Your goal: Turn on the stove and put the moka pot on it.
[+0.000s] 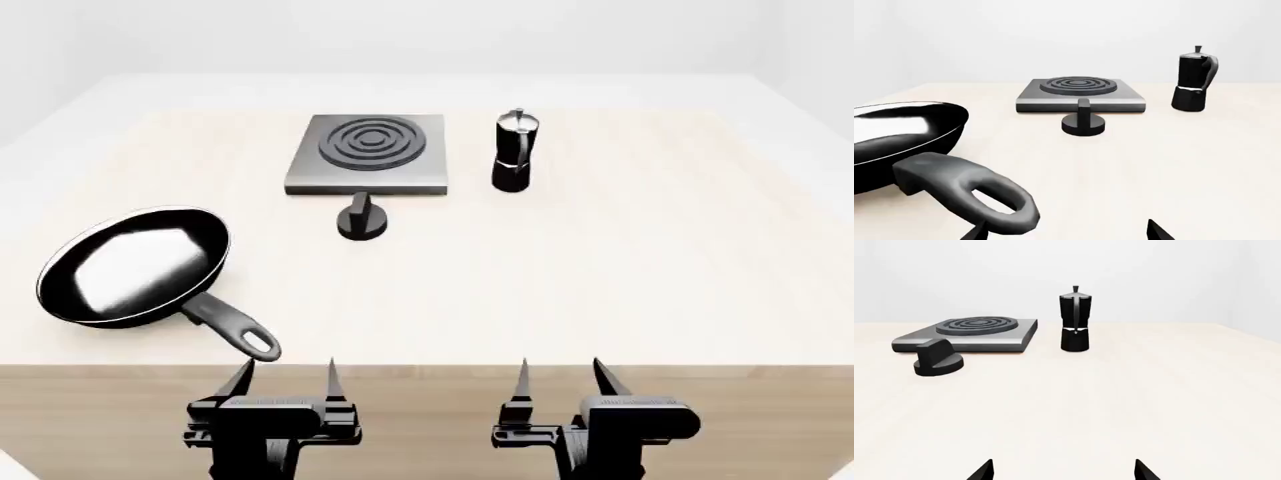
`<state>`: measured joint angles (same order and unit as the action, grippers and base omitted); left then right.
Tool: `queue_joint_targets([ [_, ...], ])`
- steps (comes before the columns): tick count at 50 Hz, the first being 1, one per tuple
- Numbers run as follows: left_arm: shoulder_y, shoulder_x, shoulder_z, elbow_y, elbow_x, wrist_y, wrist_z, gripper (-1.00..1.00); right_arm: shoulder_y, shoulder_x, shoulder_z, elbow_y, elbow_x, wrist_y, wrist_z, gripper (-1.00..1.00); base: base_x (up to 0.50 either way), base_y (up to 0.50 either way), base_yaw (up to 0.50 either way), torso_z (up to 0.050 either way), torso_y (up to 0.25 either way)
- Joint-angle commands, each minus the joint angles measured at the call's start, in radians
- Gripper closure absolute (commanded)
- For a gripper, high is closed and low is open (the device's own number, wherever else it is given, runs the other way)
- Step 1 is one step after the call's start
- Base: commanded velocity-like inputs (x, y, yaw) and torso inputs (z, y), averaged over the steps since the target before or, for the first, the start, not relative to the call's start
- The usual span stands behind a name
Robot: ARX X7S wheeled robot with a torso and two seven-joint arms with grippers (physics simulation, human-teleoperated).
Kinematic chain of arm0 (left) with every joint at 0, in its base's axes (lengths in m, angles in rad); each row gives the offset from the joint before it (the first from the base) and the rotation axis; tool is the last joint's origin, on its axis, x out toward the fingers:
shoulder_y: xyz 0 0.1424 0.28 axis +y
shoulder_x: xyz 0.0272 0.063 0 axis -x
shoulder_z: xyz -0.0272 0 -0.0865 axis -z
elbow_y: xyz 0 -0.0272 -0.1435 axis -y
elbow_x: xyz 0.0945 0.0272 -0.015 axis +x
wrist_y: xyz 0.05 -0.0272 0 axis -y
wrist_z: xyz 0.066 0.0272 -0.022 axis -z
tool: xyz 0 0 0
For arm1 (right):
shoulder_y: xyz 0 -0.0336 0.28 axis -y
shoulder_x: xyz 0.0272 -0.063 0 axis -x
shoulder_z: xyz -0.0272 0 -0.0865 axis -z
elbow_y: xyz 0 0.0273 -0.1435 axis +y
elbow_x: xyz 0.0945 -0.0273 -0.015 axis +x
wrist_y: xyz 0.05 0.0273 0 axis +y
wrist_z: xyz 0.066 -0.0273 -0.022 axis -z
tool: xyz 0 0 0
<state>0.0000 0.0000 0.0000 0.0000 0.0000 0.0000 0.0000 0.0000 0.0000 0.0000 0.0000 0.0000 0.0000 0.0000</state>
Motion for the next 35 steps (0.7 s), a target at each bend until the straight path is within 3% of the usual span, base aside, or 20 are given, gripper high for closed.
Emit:
queue_joint_targets([
  [1, 0.005, -0.052, 0.060, 0.014, -0.052, -0.006, -0.061, -1.00, -0.008, 0.038, -0.045, -0.021, 0.037, 0.012, 0.046, -1.00, 0.00, 0.00, 0.00, 0.000, 0.000],
  [13, -0.002, -0.073, 0.098, -0.005, -0.057, 0.039, -0.060, -1.00, 0.008, 0.063, -0.093, -0.032, 0.036, 0.019, 0.063, -1.00, 0.00, 0.00, 0.00, 0.000, 0.000],
  [15, 0.003, -0.081, 0.105, 0.072, -0.016, -0.028, -0.095, -1.00, 0.013, 0.068, -0.098, -0.072, 0.032, 0.036, 0.070, -1.00, 0.00, 0.00, 0.00, 0.000, 0.000],
  [16, -0.003, -0.092, 0.120, 0.167, 0.056, -0.150, -0.126, -1.00, 0.024, 0.071, -0.098, -0.125, 0.033, 0.062, 0.072, -1.00, 0.00, 0.00, 0.00, 0.000, 0.000],
  [26, -0.092, -0.171, 0.159, 0.685, 0.126, -0.370, -0.050, -1.00, 0.169, 0.096, -0.107, -0.587, 0.043, 0.361, 0.088, -1.00, 0.00, 0.00, 0.00, 0.000, 0.000],
  [32, -0.155, -0.178, 0.173, 0.811, 0.125, -0.445, -0.020, -1.00, 0.260, 0.099, -0.095, -0.788, 0.066, 0.511, 0.104, -1.00, 0.00, 0.00, 0.00, 0.000, 0.000],
  [33, -0.157, -0.182, 0.177, 0.822, 0.121, -0.446, -0.014, -1.00, 0.232, 0.102, -0.096, -0.772, 0.064, 0.454, 0.104, -1.00, 0.00, 0.00, 0.00, 0.000, 0.000],
  [35, -0.160, -0.189, 0.188, 0.857, 0.139, -0.461, -0.013, -1.00, 0.289, 0.108, -0.093, -0.843, 0.071, 0.555, 0.110, -1.00, 0.00, 0.00, 0.00, 0.000, 0.000],
])
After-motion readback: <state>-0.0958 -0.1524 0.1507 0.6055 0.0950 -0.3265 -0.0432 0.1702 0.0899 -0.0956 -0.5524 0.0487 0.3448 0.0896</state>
